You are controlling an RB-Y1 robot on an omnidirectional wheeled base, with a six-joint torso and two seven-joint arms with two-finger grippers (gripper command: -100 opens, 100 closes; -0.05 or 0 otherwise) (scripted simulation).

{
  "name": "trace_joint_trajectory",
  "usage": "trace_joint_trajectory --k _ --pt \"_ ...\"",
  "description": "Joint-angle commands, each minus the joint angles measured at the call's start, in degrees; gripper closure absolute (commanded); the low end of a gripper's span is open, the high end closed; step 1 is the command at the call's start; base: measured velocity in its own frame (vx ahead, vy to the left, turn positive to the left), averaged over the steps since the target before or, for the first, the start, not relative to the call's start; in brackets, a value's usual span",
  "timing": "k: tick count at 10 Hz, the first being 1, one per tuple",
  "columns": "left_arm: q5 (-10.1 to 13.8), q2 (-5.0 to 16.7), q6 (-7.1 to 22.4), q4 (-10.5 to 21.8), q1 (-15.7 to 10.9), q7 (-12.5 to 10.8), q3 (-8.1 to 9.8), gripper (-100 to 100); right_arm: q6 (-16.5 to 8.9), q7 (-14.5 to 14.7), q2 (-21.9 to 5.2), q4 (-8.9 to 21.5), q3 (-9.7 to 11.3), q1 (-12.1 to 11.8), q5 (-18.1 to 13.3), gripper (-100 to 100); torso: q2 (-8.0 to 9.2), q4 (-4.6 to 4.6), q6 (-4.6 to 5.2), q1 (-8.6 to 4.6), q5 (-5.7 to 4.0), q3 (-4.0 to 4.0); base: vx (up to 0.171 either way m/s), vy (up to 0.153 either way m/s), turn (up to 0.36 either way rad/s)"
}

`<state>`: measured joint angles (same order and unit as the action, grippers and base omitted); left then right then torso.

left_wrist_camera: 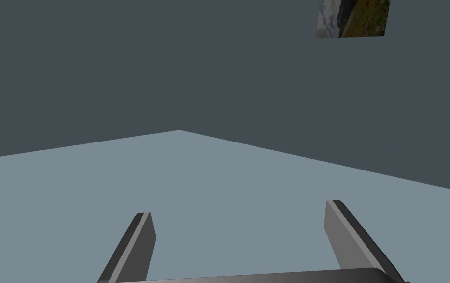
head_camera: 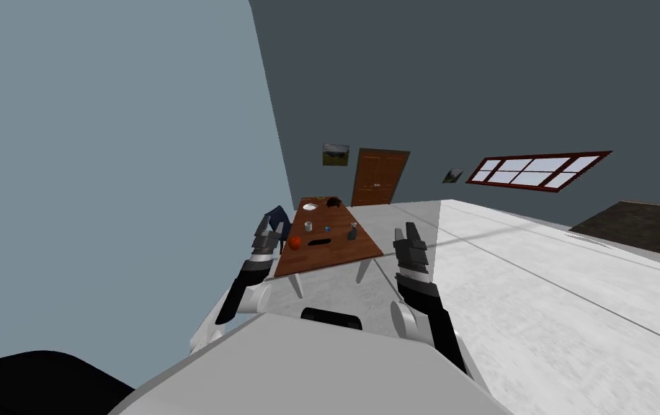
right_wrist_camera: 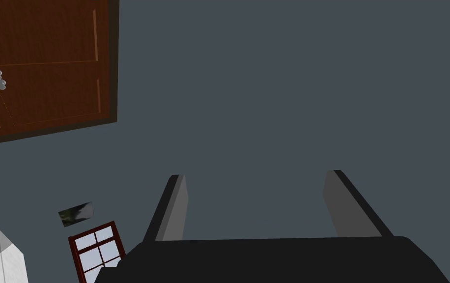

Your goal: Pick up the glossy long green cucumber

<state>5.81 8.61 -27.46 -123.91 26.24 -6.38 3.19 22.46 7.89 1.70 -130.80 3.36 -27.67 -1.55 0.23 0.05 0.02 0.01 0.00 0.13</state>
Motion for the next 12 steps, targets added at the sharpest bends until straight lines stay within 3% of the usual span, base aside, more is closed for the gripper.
trace_joint_trajectory --k 1,7,11,12 --pt "0.66 1.7 2.86 2.05 -1.63 -1.37 0.88 -100 0.0 0.0 0.0 0.0 0.0 0.0 0.0 0 0.0 0.0 0.0 0.0 0.0 0.0 -0.053 -0.011 -0.143" --pt "2.05 4.64 10.01 6.05 -4.42 -4.28 2.7 -100 0.0 0.0 0.0 0.0 0.0 0.0 0.0 0 -0.08 -0.02 -0.01 -0.03 -0.01 -0.05 -0.036 -0.009 -0.081" --pt "3.34 7.24 17.4 11.18 -7.94 -7.38 4.57 -100 0.0 0.0 0.0 0.0 -0.01 -0.01 0.0 0 -0.1 -0.02 -0.05 -0.02 -0.01 -0.06 -0.037 -0.015 -0.114" --pt "3.34 7.24 17.71 11.18 -7.94 -7.38 4.57 -100 0.0 0.0 0.0 0.0 0.0 -0.01 0.0 0 -0.12 -0.03 -0.02 -0.03 -0.01 -0.07 -0.027 -0.015 -0.057"
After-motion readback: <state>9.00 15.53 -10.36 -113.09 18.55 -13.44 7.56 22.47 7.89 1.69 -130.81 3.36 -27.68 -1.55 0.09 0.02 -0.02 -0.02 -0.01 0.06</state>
